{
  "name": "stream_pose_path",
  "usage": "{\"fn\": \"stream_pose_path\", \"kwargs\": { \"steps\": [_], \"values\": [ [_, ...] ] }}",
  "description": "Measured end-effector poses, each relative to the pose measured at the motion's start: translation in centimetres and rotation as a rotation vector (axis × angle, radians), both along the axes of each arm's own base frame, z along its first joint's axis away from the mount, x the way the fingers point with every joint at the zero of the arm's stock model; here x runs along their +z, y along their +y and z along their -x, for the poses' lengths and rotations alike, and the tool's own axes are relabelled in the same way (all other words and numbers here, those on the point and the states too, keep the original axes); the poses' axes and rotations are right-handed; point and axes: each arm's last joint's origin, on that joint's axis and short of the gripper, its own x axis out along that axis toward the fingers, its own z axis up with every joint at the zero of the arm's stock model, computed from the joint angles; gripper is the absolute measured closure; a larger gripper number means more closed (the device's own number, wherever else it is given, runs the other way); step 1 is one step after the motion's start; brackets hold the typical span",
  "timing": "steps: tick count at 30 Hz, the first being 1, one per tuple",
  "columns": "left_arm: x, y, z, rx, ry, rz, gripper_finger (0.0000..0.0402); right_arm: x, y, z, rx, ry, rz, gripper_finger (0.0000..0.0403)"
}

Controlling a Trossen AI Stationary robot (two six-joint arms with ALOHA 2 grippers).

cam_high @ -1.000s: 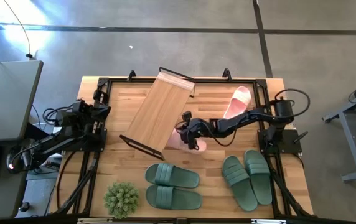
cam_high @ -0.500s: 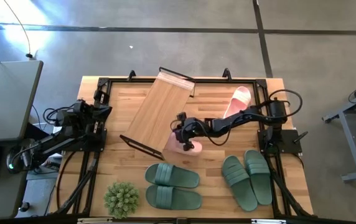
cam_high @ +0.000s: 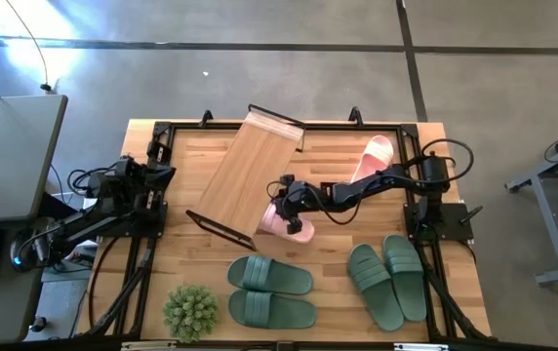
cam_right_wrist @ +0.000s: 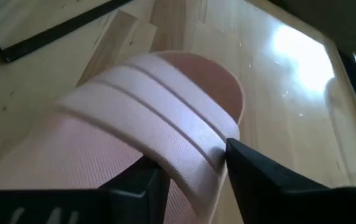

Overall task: Pick and place slides into the shelf
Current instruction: Put the pink slide under the shelf

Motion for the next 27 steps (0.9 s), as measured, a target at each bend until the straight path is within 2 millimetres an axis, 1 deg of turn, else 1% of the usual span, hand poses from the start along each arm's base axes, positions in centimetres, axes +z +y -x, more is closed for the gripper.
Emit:
{"fn": "stream_pose_path", "kwargs": {
  "steps": [6, 10, 14, 17, 24, 27],
  "values": [
    [0.0, 0.0, 0.0, 0.0, 0.0, 0.0, 0.0401, -0.1, 0.1, 0.2, -0.023, 0.025, -0.042, 0.0257],
    [0.0, 0.0, 0.0, 0.0, 0.0, 0.0, 0.0401, 0.4, 0.3, 0.5, -0.048, 0.024, -0.089, 0.0257],
    [0.0, 0.0, 0.0, 0.0, 0.0, 0.0, 0.0401, 1.0, 0.6, 0.9, -0.042, 0.039, -0.091, 0.0257],
    [0.0, 0.0, 0.0, -0.006, 0.003, -0.004, 0.0401, 0.7, 0.8, 1.1, -0.04, 0.067, -0.094, 0.0257],
    [0.0, 0.0, 0.0, -0.006, 0.003, -0.004, 0.0401, 0.9, 1.1, 1.1, -0.079, 0.058, -0.123, 0.0257],
    [0.0, 0.0, 0.0, -0.006, 0.003, -0.004, 0.0401, 1.4, 1.0, 1.3, -0.103, 0.054, -0.128, 0.0258]
  ]
}}
